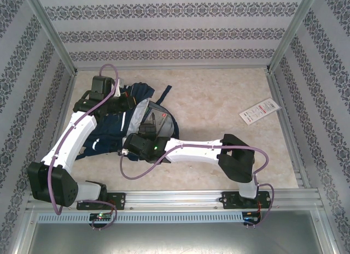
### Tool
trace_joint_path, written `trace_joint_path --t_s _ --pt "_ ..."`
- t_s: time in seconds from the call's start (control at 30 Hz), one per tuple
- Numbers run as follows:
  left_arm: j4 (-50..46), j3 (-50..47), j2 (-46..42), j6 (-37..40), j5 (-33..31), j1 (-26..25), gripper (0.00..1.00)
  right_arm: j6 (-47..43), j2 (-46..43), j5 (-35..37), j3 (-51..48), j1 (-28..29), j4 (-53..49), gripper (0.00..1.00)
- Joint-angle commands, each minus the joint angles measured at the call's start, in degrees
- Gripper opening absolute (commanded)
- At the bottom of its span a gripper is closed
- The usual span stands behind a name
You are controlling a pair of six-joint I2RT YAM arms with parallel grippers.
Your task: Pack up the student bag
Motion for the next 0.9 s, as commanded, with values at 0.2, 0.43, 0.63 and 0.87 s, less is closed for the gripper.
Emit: trace_joint_path --t_s 0.2,0.43,0.63,0.87 --pt "4.1 1.53 -0.51 0.01 0.15 0.69 0.0 17.4 -11.51 -2.09 -7.31 -1.95 -4.41 0.86" --pt "4.27 1.82 0.09 -0.16 0.68 0.69 0.0 28.07 -13.84 -11.76 -8.95 -5.61 -5.85 0.47" --pt "4.28 1.67 0.15 -0.35 1.08 0.66 0.0 29.84 -5.43 -13.44 -3.35 -6.13 -5.15 0.41" --pt "3.93 1.25 -0.5 -0.34 1.25 0.62 0.0 31.71 3.56 -11.78 3.28 -6.97 -5.23 0.41"
